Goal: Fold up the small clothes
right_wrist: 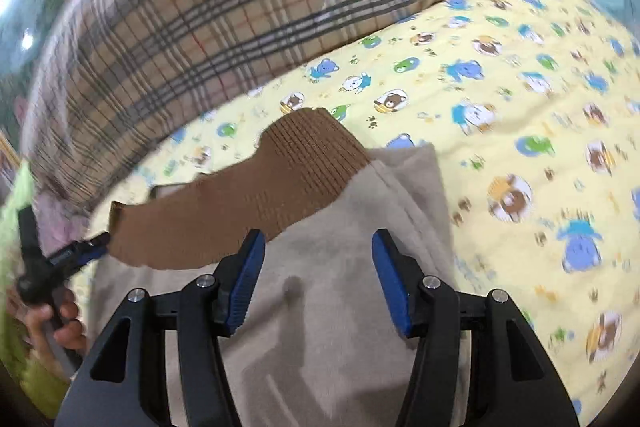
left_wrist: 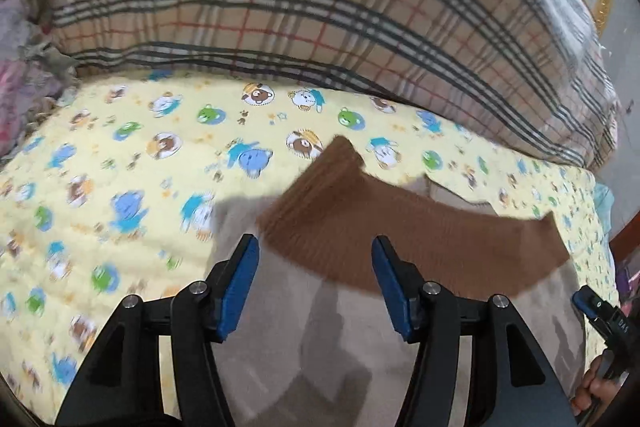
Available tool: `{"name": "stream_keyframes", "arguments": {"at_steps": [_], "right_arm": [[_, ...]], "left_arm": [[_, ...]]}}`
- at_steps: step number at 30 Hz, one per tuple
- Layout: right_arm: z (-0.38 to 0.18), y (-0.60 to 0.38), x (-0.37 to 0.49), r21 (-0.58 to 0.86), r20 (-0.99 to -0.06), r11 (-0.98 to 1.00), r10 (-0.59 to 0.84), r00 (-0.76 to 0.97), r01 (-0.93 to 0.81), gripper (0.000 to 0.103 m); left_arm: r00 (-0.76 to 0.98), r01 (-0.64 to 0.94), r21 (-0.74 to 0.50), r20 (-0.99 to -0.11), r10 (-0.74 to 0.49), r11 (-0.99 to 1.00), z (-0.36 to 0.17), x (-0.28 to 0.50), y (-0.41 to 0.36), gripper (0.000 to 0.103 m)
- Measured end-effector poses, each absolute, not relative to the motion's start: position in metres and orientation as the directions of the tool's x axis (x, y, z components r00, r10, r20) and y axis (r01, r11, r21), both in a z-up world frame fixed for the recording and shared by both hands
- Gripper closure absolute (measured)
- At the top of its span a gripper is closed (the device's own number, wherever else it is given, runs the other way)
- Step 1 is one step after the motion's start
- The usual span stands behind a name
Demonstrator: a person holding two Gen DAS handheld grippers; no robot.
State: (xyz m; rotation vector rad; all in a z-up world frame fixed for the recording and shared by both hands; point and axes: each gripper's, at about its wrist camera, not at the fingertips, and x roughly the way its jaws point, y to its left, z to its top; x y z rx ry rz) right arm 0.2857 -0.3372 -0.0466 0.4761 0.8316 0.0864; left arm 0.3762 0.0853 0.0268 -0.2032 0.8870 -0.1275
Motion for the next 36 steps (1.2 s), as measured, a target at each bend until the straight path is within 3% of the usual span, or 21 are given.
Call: {"name": "stream_keyframes", "arguments": {"at_steps": [6, 10, 16, 17, 20, 25, 28, 30, 36], "right_arm": [[-0.031, -0.318, 0.231, 0.486, -0.646, 0.874, 0.346, 0.681, 0.018, 0.046], [-0.036, -0.287, 0.201, 0.457, -0.684, 0.888, 0.395, 0.613, -0.062, 0.046], [-0.056, -0.262, 0.179, 0.391, -0.761, 0.911, 0.4, 0.51, -0.131, 0.046], [-0.059, -0.264, 0.178, 0.374, -0.778, 0.92, 0.381, 0.499, -0.119, 0.045], [-0.068, -0.28, 0.172, 0.313, -0.823, 0.946, 0.313, 0.473, -0.082, 0.046], [-0.061, -0.31, 0.159, 0.287, -0.827, 0.958, 0.254, 0.502, -0.013, 0.048], [-0.055, -0.319, 0.151, 0.313, -0.812, 0.95, 0.252, 0.526, 0.027, 0.046], [-0.05, -0.323, 0.141, 0.344, -0.79, 0.939, 0.272, 0.55, 0.029, 0.046], [-0.041, -0.315, 0.126, 0.424, -0.71, 0.906, 0.34, 0.617, -0.011, 0.045]], "left_arm": [[0.619, 0.12, -0.284, -0.728, -0.295, 0.951, 0.033, 0.279, 0.069, 0.035], [0.571, 0.17, -0.331, -0.735, -0.366, 0.928, 0.019, 0.231, 0.048, 0.035], [0.52, 0.148, -0.278, -0.794, -0.314, 0.949, -0.011, 0.216, 0.044, 0.035], [0.518, 0.135, -0.258, -0.804, -0.29, 0.957, -0.016, 0.217, 0.046, 0.036], [0.532, 0.088, -0.224, -0.813, -0.236, 0.971, -0.025, 0.216, 0.06, 0.059], [0.535, 0.056, -0.229, -0.815, -0.223, 0.972, -0.019, 0.205, 0.077, 0.061], [0.528, 0.017, -0.26, -0.818, -0.23, 0.965, -0.015, 0.192, 0.087, 0.051], [0.531, -0.017, -0.298, -0.811, -0.244, 0.954, -0.012, 0.185, 0.096, 0.037], [0.526, -0.117, -0.378, -0.808, -0.266, 0.918, -0.014, 0.159, 0.112, 0.031]]}}
